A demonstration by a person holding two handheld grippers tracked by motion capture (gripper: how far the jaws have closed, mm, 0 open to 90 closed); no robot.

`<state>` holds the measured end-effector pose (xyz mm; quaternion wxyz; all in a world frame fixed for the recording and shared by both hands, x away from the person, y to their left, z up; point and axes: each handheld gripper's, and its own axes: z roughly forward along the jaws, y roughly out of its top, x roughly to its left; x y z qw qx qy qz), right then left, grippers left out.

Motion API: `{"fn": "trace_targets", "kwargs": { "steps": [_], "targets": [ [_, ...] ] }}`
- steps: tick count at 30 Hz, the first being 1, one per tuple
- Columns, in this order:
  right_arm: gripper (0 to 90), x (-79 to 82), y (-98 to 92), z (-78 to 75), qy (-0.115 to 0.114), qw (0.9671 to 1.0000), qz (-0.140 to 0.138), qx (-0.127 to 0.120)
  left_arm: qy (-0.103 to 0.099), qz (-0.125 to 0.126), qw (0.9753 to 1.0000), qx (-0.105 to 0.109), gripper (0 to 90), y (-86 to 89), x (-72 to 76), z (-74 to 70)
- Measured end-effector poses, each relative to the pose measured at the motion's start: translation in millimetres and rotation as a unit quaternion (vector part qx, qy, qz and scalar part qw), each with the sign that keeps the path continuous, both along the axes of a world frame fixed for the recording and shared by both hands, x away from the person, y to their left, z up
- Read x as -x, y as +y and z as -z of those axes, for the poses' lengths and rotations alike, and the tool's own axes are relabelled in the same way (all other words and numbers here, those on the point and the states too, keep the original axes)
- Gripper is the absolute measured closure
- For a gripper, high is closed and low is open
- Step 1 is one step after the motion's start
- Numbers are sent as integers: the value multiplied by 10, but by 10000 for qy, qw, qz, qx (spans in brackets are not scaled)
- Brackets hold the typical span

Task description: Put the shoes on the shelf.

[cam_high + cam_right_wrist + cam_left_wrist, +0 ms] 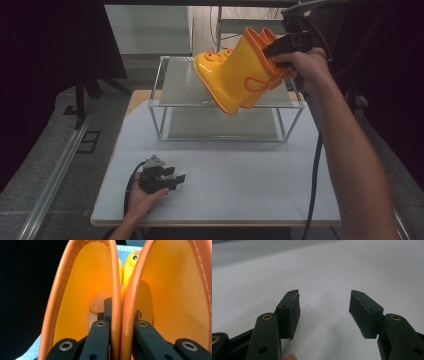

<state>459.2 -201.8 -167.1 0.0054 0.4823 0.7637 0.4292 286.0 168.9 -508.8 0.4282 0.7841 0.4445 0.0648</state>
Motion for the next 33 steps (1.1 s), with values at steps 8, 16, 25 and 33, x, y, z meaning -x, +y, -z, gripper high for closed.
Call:
{"fn": "trace_targets", "kwargs": {
  "steps": [8,16,25,33],
  "targets": [
    [868,-311,35,94,60,9995,300,111,-14,-26,10000,57,416,12,2,-10],
    [867,-534,63,198,164,9984,526,132,-22,-31,10000,57,416,26,3,-16],
    [864,-642,108,240,238,9970,696,221,-13,-20,10000,54,416,28,0,-11],
    [759,-657,154,231,191,9971,732,-5,-17,-24,10000,75,415,28,13,-20]
  ]
}}
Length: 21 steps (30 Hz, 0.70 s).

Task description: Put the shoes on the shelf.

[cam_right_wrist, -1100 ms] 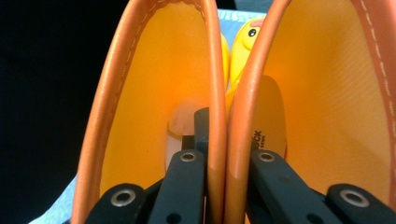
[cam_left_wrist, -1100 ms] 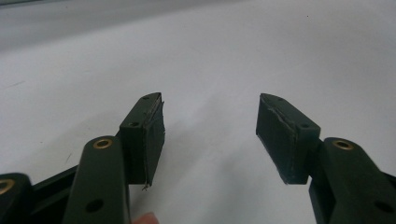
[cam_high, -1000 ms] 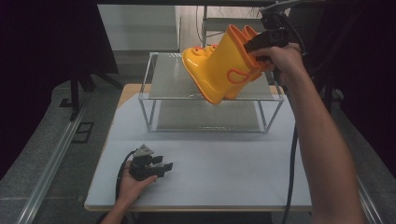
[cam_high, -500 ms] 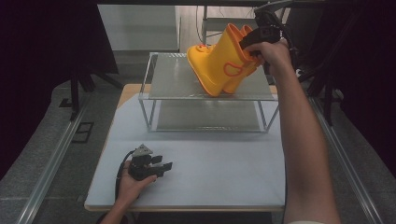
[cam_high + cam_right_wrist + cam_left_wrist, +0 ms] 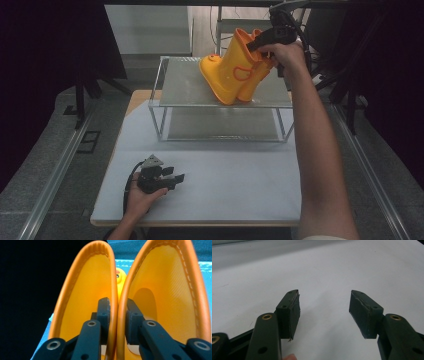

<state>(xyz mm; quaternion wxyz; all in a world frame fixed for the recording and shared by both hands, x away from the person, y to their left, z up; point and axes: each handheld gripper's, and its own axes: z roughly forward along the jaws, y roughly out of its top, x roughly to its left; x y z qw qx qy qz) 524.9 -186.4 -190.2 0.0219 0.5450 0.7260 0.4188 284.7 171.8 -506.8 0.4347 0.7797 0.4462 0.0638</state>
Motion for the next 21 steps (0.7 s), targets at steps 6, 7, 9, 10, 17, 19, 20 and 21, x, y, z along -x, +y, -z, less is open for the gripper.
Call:
{"fn": "trace_targets", "kwargs": {
  "steps": [6,7,9,10,17,19,20,21],
  "targets": [
    [704,4,8,-62,-217,9993,107,-270,-3,-1,10000,9,415,8,3,-2],
    [688,2,2,-69,-238,9991,129,-325,0,-6,10000,10,415,9,2,-1],
    [692,10,-31,-105,-333,9982,154,-475,2,0,10000,-6,415,8,-2,2],
    [682,12,-42,-120,-306,9981,95,-534,9,-7,10000,-9,415,5,-2,4],
    [696,93,-43,-286,-492,9978,16,-450,1,-1,10000,-8,415,2,3,-1],
    [701,129,-99,-345,-526,9978,16,-399,20,-13,10000,16,415,-1,3,0],
    [708,150,-137,-375,-554,9977,37,-401,18,1,10000,1,415,-4,1,3],
    [713,170,-180,-399,-582,9975,34,-405,20,17,10000,-8,415,-9,0,6]
  ]
}}
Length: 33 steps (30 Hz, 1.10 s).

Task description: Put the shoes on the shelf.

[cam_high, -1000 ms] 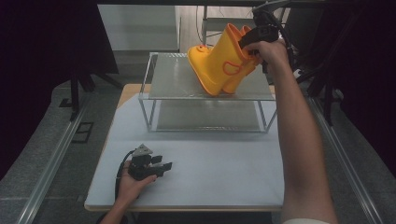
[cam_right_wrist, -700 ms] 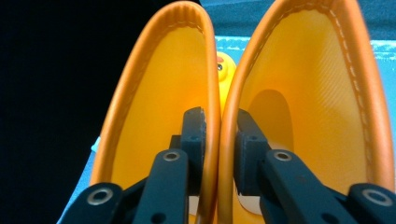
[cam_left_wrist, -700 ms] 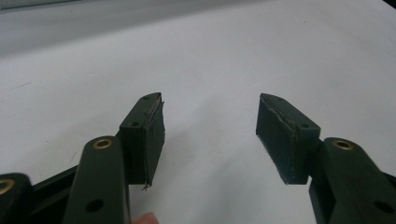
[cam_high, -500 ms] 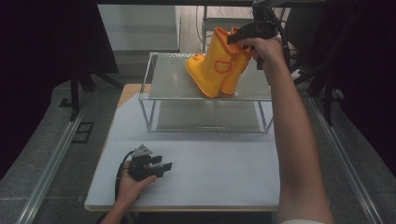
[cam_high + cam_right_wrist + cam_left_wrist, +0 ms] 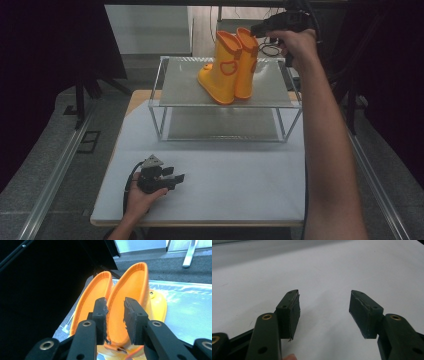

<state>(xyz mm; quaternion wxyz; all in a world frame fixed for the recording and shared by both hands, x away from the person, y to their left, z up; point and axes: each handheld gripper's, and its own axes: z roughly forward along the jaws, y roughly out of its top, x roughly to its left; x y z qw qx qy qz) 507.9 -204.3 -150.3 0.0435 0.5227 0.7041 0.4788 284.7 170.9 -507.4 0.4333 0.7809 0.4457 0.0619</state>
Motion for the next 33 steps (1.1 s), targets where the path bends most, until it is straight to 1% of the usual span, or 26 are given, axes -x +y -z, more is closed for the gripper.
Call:
{"fn": "trace_targets", "kwargs": {
  "steps": [2,4,8,11,13,16,19,24,26,29,33],
  "targets": [
    [731,38,-74,-33,-16,10000,31,44,5,9,10000,-10,414,-9,1,1],
    [768,73,-140,-49,-20,10000,34,91,8,1,10000,-6,415,-11,0,2],
    [834,132,-269,-55,-26,9999,55,112,11,-13,10000,-3,415,-14,-1,1],
    [877,173,-352,-40,-41,9998,64,191,18,-6,10000,-11,415,-21,-4,6],
    [889,192,-385,1,-10,9996,52,279,22,5,10000,-12,415,-25,-4,8],
    [892,199,-394,124,67,9994,-2,347,25,9,10000,-27,415,-28,-4,8],
    [892,182,-365,292,164,9990,-70,421,16,14,10000,-38,415,-27,-3,7],
    [892,147,-325,576,259,9985,-102,465,47,19,10000,-45,414,-36,-6,13],
    [892,134,-317,678,297,9985,-134,440,51,26,10000,-64,414,-40,-7,16],
    [892,119,-328,776,342,9985,-144,395,55,22,10000,-65,414,-39,-6,16],
    [893,127,-338,845,334,9987,-132,366,54,24,10000,-71,414,-38,-8,16]
  ]
}}
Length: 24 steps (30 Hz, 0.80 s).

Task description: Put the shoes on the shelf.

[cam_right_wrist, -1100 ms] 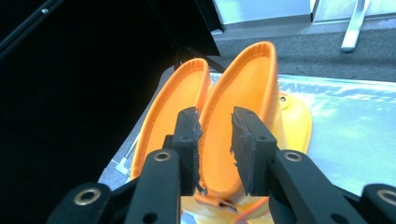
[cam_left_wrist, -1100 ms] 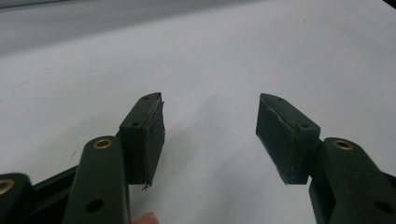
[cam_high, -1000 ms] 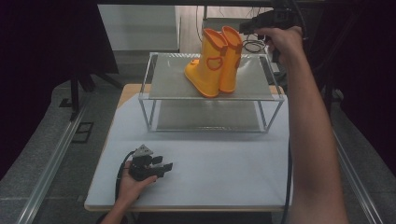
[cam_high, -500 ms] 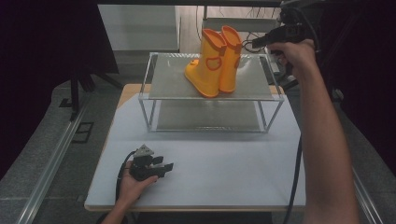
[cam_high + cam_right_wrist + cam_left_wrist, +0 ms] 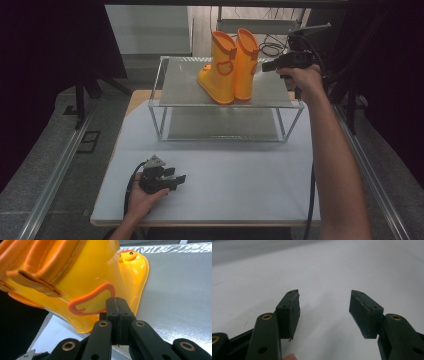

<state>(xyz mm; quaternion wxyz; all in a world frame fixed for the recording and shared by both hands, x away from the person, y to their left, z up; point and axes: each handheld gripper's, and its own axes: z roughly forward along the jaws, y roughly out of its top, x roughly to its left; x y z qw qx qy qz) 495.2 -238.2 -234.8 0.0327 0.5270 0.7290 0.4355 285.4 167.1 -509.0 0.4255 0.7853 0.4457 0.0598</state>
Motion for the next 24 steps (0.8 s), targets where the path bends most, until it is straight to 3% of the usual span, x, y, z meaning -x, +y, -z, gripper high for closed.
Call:
{"fn": "trace_targets", "kwargs": {
  "steps": [8,14,24],
  "targets": [
    [893,83,5,225,-58,10000,20,59,-12,-6,10000,22,414,4,4,-6],
    [893,121,59,463,38,9999,-2,121,-16,6,10000,7,414,-5,5,-3],
    [893,50,148,818,81,9996,150,219,-30,-10,10000,-23,413,1,6,-2]
  ]
}}
